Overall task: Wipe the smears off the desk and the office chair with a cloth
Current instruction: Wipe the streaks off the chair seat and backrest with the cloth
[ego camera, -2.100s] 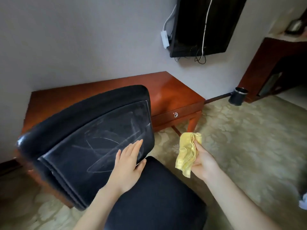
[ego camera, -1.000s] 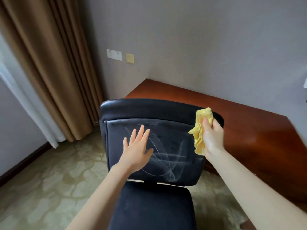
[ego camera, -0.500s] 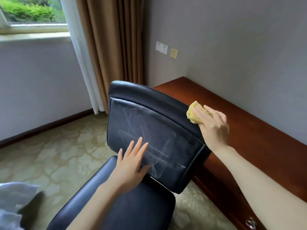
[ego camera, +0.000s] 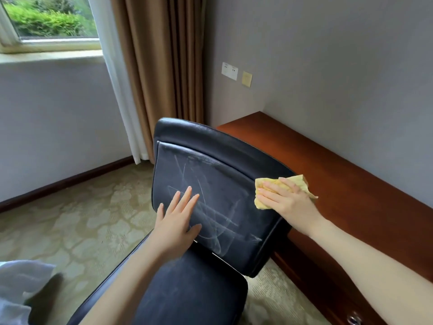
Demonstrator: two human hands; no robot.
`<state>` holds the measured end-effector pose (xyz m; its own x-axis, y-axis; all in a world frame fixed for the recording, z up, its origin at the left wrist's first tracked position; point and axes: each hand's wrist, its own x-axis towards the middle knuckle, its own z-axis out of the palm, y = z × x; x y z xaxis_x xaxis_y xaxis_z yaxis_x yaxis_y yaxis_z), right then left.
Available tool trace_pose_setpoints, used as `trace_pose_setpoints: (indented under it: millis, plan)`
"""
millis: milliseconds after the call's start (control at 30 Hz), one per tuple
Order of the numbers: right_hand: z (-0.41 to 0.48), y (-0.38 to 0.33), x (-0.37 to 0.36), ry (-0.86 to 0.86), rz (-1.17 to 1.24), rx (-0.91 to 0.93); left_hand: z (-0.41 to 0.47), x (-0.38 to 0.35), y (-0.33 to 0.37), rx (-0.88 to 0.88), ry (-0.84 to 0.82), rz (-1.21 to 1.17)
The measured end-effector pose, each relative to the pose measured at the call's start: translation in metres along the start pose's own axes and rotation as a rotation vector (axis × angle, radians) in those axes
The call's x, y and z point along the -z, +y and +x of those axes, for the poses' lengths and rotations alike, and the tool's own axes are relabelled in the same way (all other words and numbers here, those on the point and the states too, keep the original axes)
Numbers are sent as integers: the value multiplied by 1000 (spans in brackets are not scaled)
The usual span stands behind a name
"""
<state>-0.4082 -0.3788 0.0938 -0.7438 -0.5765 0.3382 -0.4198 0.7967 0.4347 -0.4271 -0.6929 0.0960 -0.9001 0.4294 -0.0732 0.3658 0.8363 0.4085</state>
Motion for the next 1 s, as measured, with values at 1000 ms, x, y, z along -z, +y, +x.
trace_pose_setpoints:
  millis: [1000]
  plan:
    - [304, -17, -96, -52, -75, 403, 138, -5, -79, 334, 334, -223]
